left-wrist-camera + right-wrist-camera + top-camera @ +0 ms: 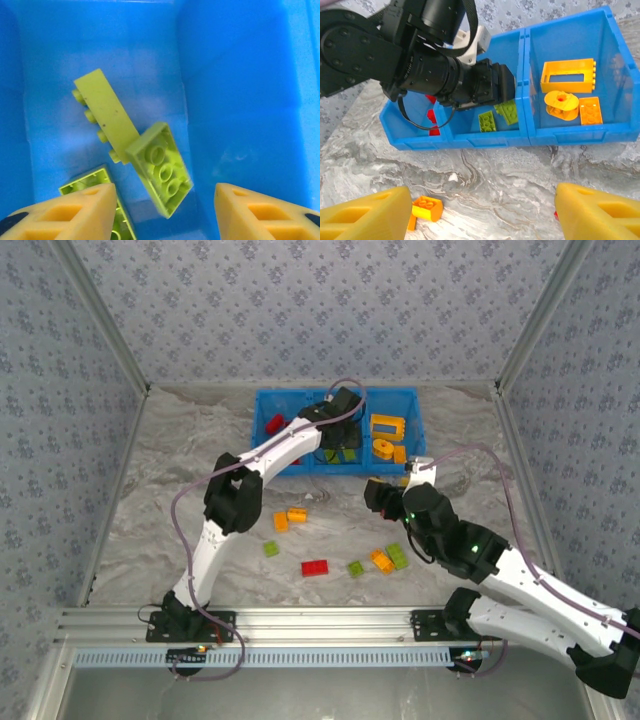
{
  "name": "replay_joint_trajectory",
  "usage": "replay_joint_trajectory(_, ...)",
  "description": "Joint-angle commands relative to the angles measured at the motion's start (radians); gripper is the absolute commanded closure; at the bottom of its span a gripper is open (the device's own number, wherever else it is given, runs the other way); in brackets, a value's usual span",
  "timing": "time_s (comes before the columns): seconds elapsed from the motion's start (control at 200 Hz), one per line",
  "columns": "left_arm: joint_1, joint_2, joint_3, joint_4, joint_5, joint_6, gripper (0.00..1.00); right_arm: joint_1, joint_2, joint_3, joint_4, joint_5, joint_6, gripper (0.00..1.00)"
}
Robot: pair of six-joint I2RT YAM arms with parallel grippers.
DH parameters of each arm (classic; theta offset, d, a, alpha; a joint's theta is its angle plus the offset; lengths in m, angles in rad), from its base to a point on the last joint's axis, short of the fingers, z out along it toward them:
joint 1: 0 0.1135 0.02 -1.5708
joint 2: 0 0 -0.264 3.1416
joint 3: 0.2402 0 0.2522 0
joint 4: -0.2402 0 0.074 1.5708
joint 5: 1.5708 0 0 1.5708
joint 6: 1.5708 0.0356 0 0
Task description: Sort the legos into containers by color
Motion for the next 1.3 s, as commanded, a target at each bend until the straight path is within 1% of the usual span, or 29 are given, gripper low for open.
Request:
replay_joint_trajectory(0.0,-0.012,-0.078,-0.049,0.029,0.015,-0.019,0.45,-0.006,-0.017,-0.007,-0.055,0.018,0.039,0.22)
replay_joint_trajectory(0.105,-0.018,-0.161,-0.109,0.047,-0.012,-0.029,0.45,-0.005,-0.022,0.000,-0.090,0.029,0.048,0.22)
replay_joint_trajectory(0.245,-0.037,-0.311,-0.194,0.080,-0.056,-0.046,0.45,-0.008,-0.032,0.013,-0.159,0.050,0.061,0.23)
replay_joint_trajectory(0.35,-0.067,-0.436,-0.311,0.112,-0.085,-0.026,0.45,-0.012,-0.031,0.036,-0.227,0.057,0.069,0.23)
replay_joint_trajectory(0.605,-0.165,-0.785,-0.677,0.216,-0.098,0.013,0.44,0.007,0.015,0.061,-0.398,0.013,0.081,0.25)
replay_joint_trajectory(0.72,-0.213,-0.941,-0.837,0.230,-0.092,0.015,0.44,0.028,0.049,0.064,-0.448,-0.026,0.082,0.27)
replay_joint_trajectory(0.824,-0.258,-1.075,-0.965,0.226,-0.103,0.005,0.44,0.065,0.115,0.084,-0.484,-0.070,0.066,0.28)
replay_joint_trajectory(0.924,-0.305,-1.210,-1.084,0.203,-0.172,-0.043,0.44,0.106,0.192,0.094,-0.445,-0.123,0.025,0.27)
replay_joint_trajectory(0.989,-0.331,-1.299,-1.157,0.174,-0.239,-0.097,0.44,0.118,0.262,0.102,-0.375,-0.182,0.008,0.27)
replay_joint_trajectory(1.004,-0.336,-1.320,-1.173,0.164,-0.255,-0.110,0.44,0.121,0.276,0.105,-0.353,-0.196,-0.028,0.27)
replay_joint_trajectory(1.089,-0.356,-1.432,-1.257,0.106,-0.340,-0.191,0.45,0.138,0.389,0.130,-0.258,-0.268,-0.100,0.24)
replay_joint_trajectory(1.169,-0.362,-1.534,-1.319,0.053,-0.393,-0.255,0.44,0.138,0.494,0.157,-0.156,-0.320,-0.184,0.20)
replay_joint_trajectory(1.294,-0.364,-1.656,-1.364,-0.001,-0.451,-0.298,0.45,0.133,0.689,0.242,-0.110,-0.316,-0.350,0.17)
